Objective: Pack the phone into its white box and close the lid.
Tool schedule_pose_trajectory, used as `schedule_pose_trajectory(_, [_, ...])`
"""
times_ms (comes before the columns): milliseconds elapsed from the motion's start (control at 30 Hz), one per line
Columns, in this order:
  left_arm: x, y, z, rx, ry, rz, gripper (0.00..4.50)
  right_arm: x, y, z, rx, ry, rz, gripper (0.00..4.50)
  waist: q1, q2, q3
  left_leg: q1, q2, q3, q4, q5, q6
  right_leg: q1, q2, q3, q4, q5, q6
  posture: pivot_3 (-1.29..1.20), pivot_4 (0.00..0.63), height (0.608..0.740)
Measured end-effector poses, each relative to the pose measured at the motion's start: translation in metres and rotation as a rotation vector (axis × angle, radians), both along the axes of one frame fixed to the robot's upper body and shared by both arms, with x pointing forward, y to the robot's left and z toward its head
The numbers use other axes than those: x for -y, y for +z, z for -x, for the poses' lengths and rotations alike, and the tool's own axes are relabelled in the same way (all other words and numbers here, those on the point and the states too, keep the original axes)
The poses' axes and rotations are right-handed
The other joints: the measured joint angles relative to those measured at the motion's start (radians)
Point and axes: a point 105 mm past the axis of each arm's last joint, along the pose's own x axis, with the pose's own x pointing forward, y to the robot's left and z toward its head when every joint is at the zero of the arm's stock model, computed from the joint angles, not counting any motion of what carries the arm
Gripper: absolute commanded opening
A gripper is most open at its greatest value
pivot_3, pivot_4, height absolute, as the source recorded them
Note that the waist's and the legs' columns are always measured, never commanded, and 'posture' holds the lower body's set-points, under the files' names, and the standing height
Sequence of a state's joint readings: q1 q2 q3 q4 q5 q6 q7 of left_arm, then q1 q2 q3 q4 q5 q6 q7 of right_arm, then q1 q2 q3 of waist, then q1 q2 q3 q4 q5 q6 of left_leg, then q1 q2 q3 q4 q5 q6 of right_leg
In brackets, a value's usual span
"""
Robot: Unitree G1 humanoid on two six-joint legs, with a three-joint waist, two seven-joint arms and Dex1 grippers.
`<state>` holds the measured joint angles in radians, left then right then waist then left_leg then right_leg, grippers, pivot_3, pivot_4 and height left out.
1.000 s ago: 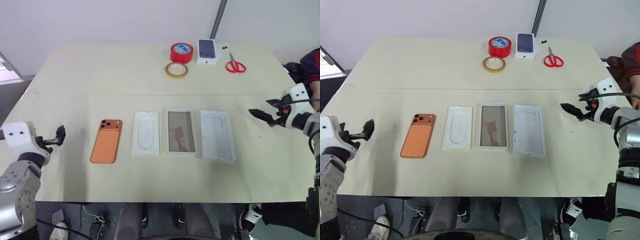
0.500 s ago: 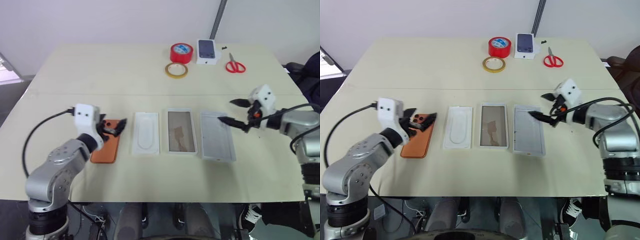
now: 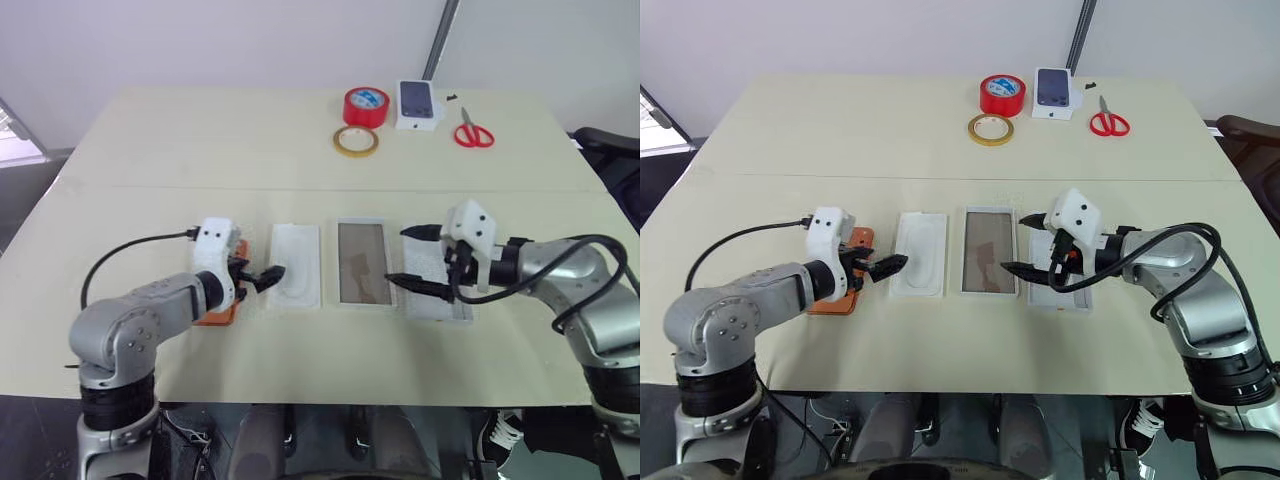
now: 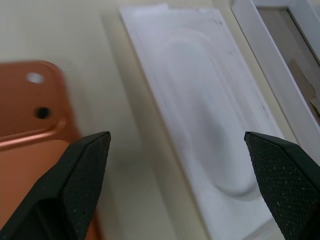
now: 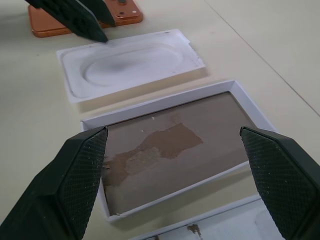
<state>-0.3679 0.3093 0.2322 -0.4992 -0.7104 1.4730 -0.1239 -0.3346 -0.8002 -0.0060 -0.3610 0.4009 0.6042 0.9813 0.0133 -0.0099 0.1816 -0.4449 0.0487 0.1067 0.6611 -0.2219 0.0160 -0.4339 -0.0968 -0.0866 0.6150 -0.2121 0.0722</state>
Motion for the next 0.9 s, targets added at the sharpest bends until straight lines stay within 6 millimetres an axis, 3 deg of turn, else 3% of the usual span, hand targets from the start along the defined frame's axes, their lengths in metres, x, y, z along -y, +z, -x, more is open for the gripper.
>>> schedule_pose_trajectory(333, [0.025,-0.001,-0.012,-0.107,0.001,0.137,4.50,-0.027,-0.003,0.019,-0.016,0.153,0.017,4.42,0.001,-0.001,0.000,0.000,-0.001,-0.001,0.001,0.000,0.000,0.001,0.000,0.000,0.000,0.000,0.000,0.00,0.150,0.736])
schedule_pose_trajectory(467, [0.021,-0.005,-0.017,-0.130,0.037,0.144,2.74,-0.035,-0.007,0.025,-0.034,0.182,0.038,4.50,0.001,-0.001,0.000,0.001,-0.001,-0.002,0.001,0.000,0.000,0.002,0.000,-0.001,0.000,0.000,0.000,0.00,0.150,0.736])
schedule_pose_trajectory(633, [0.019,-0.012,-0.019,-0.164,0.051,0.140,0.11,-0.038,-0.028,0.029,-0.105,0.169,0.143,4.50,0.001,-0.001,0.000,0.000,-0.001,-0.002,0.001,0.000,0.000,0.001,-0.001,-0.001,0.000,0.000,0.000,0.00,0.150,0.736])
schedule_pose_trajectory(900, [0.018,-0.010,-0.019,-0.160,0.037,0.150,0.04,-0.045,-0.045,0.027,-0.169,0.141,0.249,4.50,-0.001,-0.001,0.000,0.000,0.000,-0.002,0.001,0.000,0.000,0.001,-0.001,-0.001,0.000,0.000,0.000,0.00,0.150,0.736])
